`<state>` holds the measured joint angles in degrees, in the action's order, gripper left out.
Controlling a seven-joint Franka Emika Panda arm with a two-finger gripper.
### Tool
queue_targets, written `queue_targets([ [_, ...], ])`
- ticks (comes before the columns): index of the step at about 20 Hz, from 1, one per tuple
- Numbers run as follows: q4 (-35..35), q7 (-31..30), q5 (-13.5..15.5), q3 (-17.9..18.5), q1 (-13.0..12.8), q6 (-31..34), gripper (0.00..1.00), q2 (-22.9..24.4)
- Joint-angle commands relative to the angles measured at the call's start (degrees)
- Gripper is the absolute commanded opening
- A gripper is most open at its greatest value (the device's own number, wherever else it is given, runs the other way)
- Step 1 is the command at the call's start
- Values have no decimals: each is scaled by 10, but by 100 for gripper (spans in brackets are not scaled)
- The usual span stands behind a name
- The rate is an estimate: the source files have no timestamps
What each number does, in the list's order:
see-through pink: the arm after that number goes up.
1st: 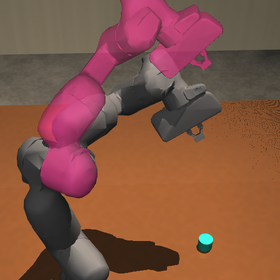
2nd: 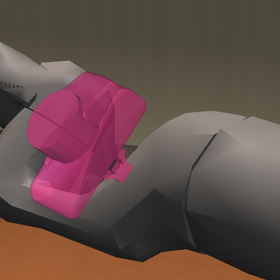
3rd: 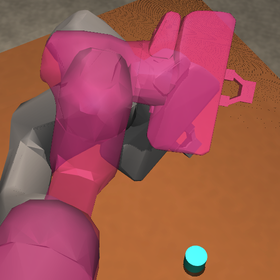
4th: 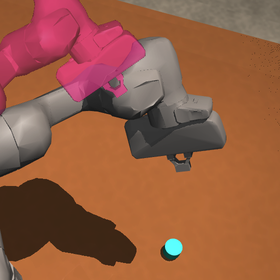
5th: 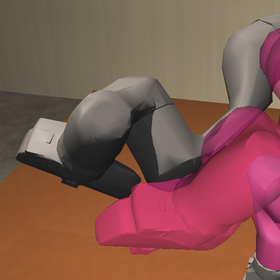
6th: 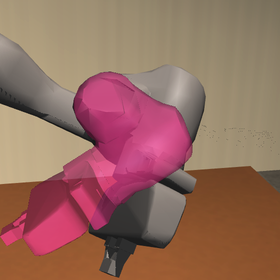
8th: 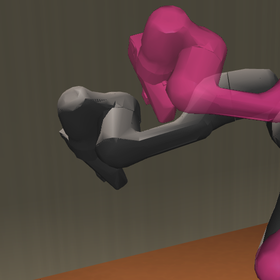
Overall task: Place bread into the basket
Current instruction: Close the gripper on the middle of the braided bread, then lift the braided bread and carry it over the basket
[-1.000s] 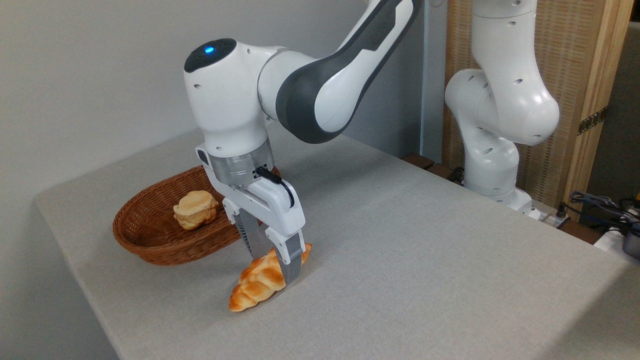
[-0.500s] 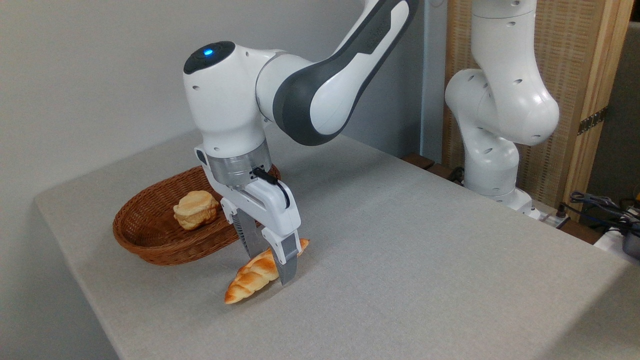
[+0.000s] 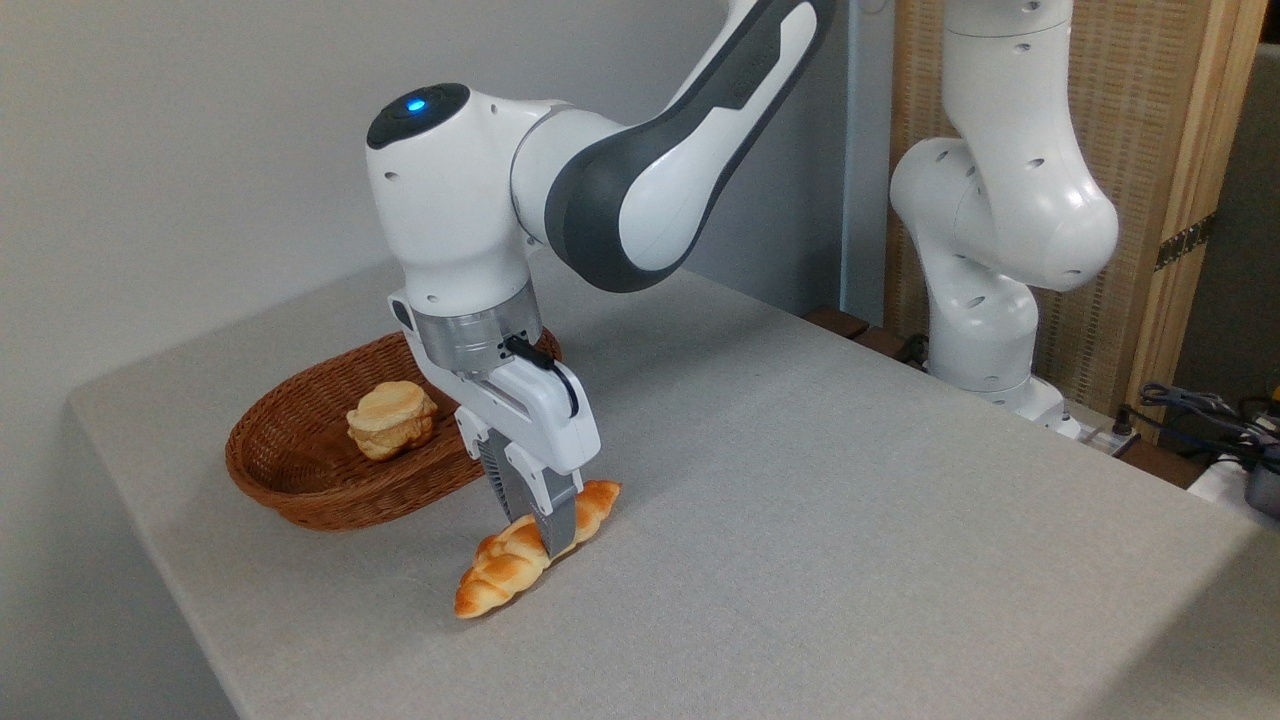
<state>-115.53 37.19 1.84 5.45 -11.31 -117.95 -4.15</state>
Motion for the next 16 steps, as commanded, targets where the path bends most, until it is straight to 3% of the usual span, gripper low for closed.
queue_targets([
  [1,-5,9,11,1,-1,-13,39,4],
  [10,21,6,34,9,0,-9,40,22],
  [16,55,1,95,5,4,-4,42,49],
])
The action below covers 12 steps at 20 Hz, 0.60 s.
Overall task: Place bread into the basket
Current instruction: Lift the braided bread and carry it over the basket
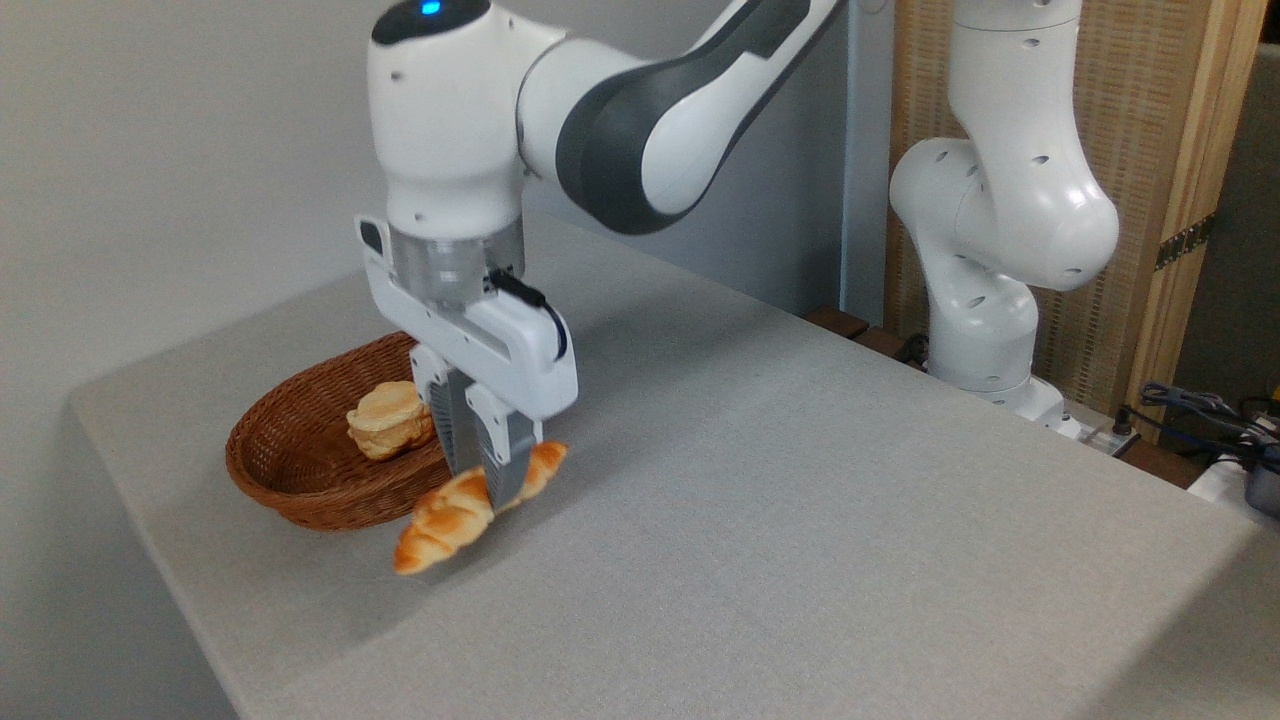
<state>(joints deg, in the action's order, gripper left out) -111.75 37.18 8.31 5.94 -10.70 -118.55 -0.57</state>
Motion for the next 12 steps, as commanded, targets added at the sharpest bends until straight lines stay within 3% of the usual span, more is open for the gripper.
queue_targets([
  [1,21,1,39,-2,-3,2,42,14],
  [3,26,5,56,-6,-9,1,41,14],
  [6,26,3,81,-43,-15,-4,41,12],
  [12,28,8,92,-108,-15,-8,53,-9],
])
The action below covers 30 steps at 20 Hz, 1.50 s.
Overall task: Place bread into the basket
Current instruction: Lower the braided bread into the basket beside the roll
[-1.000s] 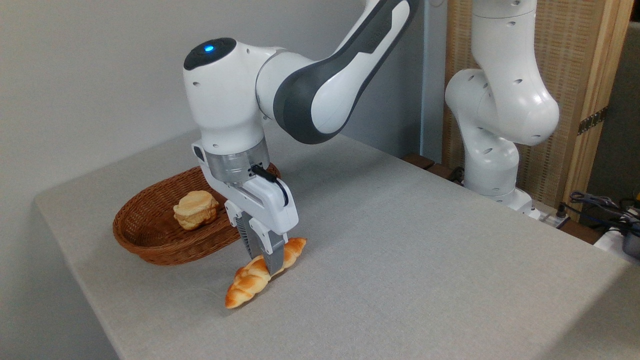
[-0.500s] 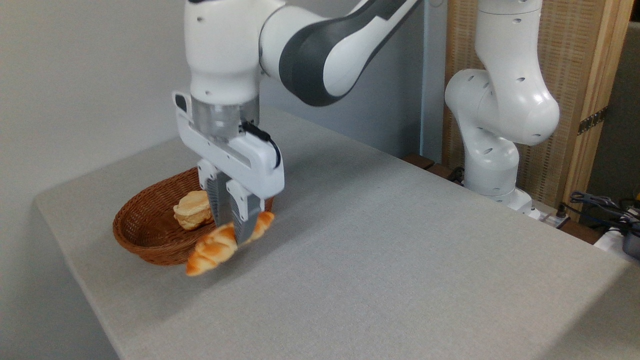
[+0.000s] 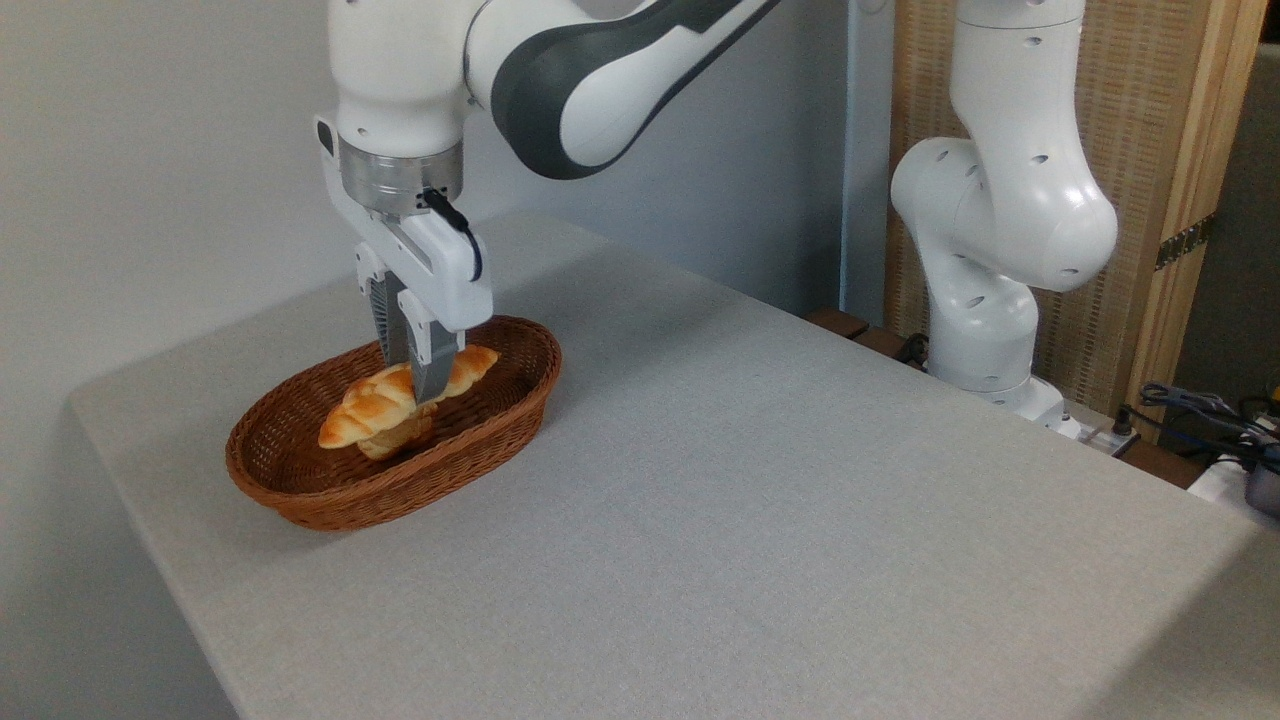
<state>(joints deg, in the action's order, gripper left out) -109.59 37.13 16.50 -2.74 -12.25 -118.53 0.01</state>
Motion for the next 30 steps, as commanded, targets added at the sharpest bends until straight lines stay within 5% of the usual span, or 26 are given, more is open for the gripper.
queue_targets([
  [1,8,8,10,-31,-1,-8,54,-23],
  [3,21,5,13,-47,-1,-8,70,-40],
  [8,47,2,14,-64,-1,-20,79,-64],
  [11,47,3,13,-68,-1,-35,100,-66],
  [25,47,2,10,-66,0,-35,100,-63],
  [30,59,2,8,-28,15,-27,100,-35],
])
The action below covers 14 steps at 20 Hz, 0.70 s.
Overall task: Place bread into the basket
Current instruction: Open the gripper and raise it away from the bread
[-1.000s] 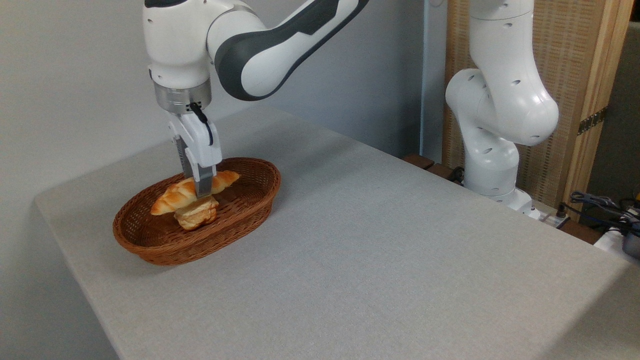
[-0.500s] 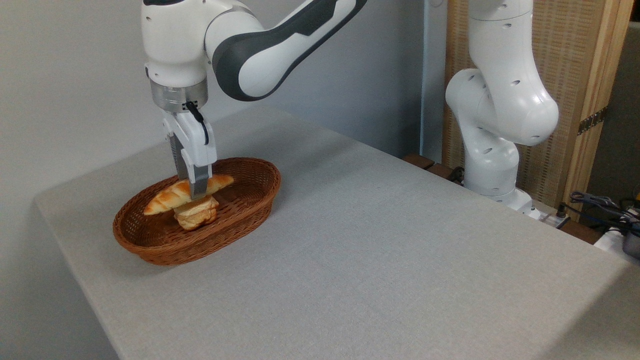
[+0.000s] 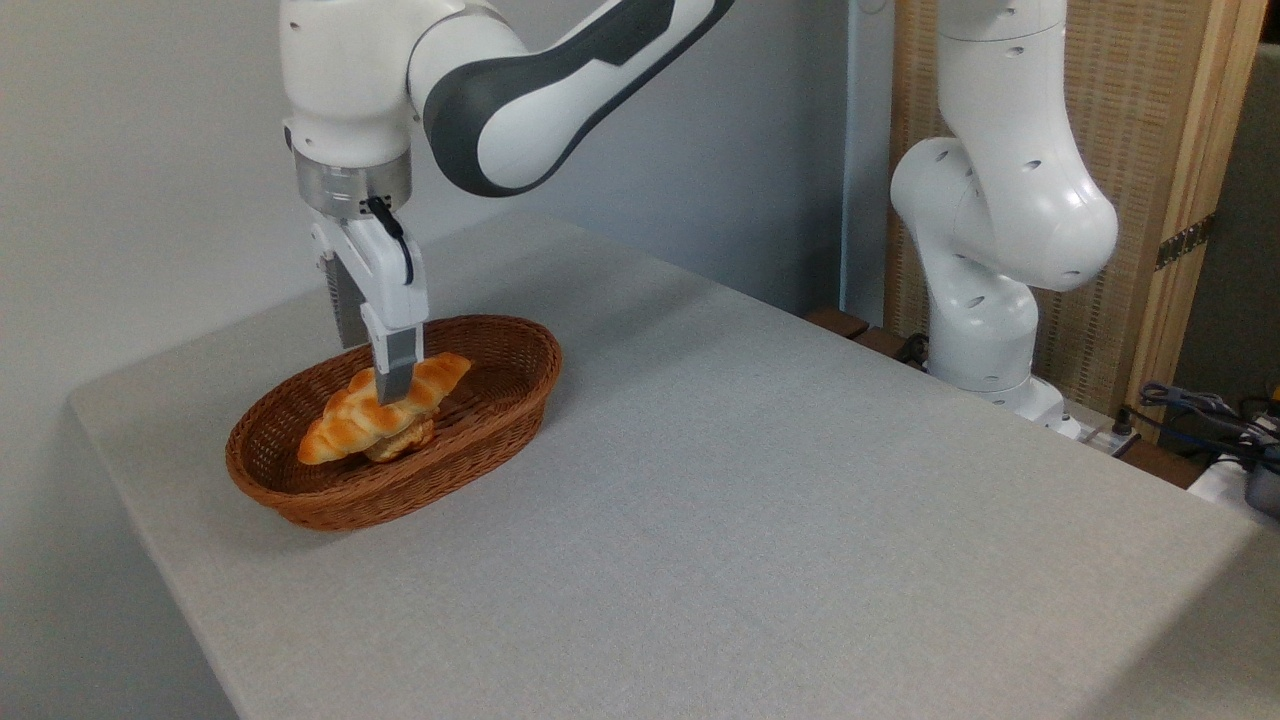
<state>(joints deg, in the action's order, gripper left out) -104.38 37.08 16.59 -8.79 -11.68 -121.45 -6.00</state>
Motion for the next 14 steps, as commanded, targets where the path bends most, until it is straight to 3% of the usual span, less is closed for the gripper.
queue_targets([
  [1,7,3,7,49,10,9,100,34],
  [3,8,5,-2,79,10,35,100,42],
  [11,8,8,-142,150,10,106,100,64],
  [14,8,12,-158,161,10,124,100,64],
])
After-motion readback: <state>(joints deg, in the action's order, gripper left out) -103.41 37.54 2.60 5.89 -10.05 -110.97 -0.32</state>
